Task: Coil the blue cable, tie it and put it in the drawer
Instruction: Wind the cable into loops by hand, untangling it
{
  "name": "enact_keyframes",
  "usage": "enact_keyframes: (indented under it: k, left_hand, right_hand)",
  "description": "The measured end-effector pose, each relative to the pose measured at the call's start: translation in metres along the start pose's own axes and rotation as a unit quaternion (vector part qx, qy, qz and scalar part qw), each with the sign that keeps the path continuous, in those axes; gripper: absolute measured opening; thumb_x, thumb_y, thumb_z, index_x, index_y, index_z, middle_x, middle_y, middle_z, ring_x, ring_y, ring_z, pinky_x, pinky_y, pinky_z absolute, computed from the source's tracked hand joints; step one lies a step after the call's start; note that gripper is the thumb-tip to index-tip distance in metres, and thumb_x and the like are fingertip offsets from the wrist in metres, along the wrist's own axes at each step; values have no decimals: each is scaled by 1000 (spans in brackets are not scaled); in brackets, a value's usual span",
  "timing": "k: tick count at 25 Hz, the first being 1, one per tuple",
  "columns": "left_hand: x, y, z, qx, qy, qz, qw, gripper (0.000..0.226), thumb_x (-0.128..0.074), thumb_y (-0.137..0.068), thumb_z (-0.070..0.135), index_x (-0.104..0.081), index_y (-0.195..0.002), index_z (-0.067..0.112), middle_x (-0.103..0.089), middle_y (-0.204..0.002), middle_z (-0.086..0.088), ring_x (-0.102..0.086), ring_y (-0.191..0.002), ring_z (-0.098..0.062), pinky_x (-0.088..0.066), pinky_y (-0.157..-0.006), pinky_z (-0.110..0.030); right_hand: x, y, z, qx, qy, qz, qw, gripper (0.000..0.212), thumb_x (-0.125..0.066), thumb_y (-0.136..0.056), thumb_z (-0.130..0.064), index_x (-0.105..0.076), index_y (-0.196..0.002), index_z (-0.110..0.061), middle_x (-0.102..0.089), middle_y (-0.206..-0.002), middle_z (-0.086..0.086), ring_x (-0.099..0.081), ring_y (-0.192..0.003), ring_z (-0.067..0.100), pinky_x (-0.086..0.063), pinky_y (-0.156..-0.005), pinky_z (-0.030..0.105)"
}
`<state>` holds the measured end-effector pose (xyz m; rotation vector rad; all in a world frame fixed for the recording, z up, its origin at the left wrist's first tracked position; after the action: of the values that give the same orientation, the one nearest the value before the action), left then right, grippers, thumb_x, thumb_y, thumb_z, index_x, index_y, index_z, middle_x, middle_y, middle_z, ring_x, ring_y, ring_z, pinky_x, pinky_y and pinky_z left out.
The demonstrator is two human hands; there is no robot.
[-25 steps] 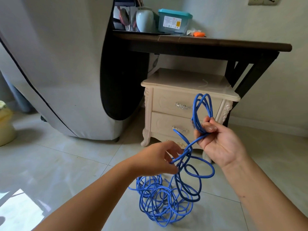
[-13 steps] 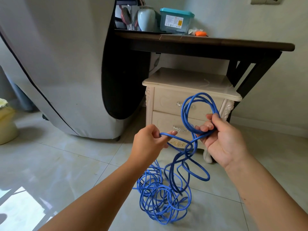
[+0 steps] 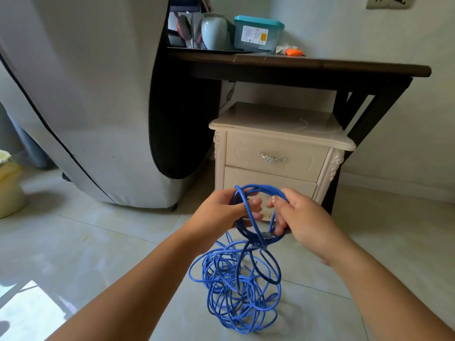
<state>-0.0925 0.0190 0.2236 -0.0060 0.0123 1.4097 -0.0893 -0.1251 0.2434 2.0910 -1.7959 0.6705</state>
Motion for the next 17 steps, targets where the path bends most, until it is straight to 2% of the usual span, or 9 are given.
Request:
enact_keyframes:
  k: [3,6,8,10,12,13,15,17]
  left_hand:
    - [2,1,0,-2,-91,12,996,28,-57,-99,29,-64,-110,5,-54,-67,-2,-57,-58,-10,-52,-60,-18]
    - [6,0,4,-16,-141,22,990,31,-47,-103,35,-58,-98,7,-42,-64,-1,-43,-51,-10,-50,-59,-25]
    - [7,-3,6,-21,-222,31,974,33,-44,-104,38,-57,-94,10,-45,-63,-1,-44,-53,-13,-49,-62,-35]
    - [6,-4,9,-37,-310,20,950,32,-43,-104,37,-57,-94,10,-45,-64,0,-41,-56,-15,-43,-61,-35]
    - [-1,-1,12,-68,-368,-12,927,25,-45,-104,32,-54,-87,16,-48,-65,2,-42,-56,-14,-39,-60,-33]
    - [-5,1,14,-90,-393,-31,915,20,-46,-103,29,-54,-88,19,-54,-69,2,-48,-60,-16,-42,-62,-33]
    - [-9,5,13,-116,-428,-69,894,12,-48,-102,23,-58,-97,19,-64,-83,1,-59,-75,-18,-47,-71,-30]
    - [-3,4,17,-121,-442,-69,886,12,-51,-101,23,-63,-103,19,-66,-87,2,-59,-78,-14,-45,-70,-24]
  right_hand:
    - [-10,2,-2,-2,14,-39,999,26,-39,-105,-26,-56,-85,-23,-61,-51,-3,-61,-65,16,-54,-86,47]
    - [-14,4,3,-15,-4,-53,998,25,-39,-105,-26,-56,-86,-25,-64,-57,-4,-66,-74,22,-52,-90,49]
    - [-19,6,4,0,4,-41,999,16,-42,-103,-27,-56,-108,-31,-68,-74,-6,-68,-84,19,-52,-90,42]
    - [-16,7,-3,58,37,14,998,35,-46,-100,-29,-46,-133,-39,-60,-104,-13,-58,-103,9,-45,-93,28]
    - [-16,7,-20,145,65,24,987,46,-45,-97,-37,-37,-141,-48,-45,-126,-24,-37,-126,1,-30,-105,22]
    - [-23,7,-27,175,61,-15,983,48,-46,-95,-43,-36,-141,-51,-39,-130,-32,-29,-132,-4,-24,-110,21]
    - [-38,7,-26,173,36,-106,978,54,-58,-88,-54,-40,-138,-52,-41,-129,-38,-33,-132,-7,-27,-112,23]
    - [-33,-1,-16,139,66,-99,983,56,-67,-80,-59,-48,-131,-46,-52,-118,-25,-45,-122,0,-36,-104,26]
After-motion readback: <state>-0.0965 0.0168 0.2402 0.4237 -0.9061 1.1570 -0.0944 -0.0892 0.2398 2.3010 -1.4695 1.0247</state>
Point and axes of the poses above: each hand's wrist, its own y-axis away from the middle knuckle, its own x-axis out of the back of the hand, z = x × y, the point moved 8 cm from there along -y, towards the middle knuckle
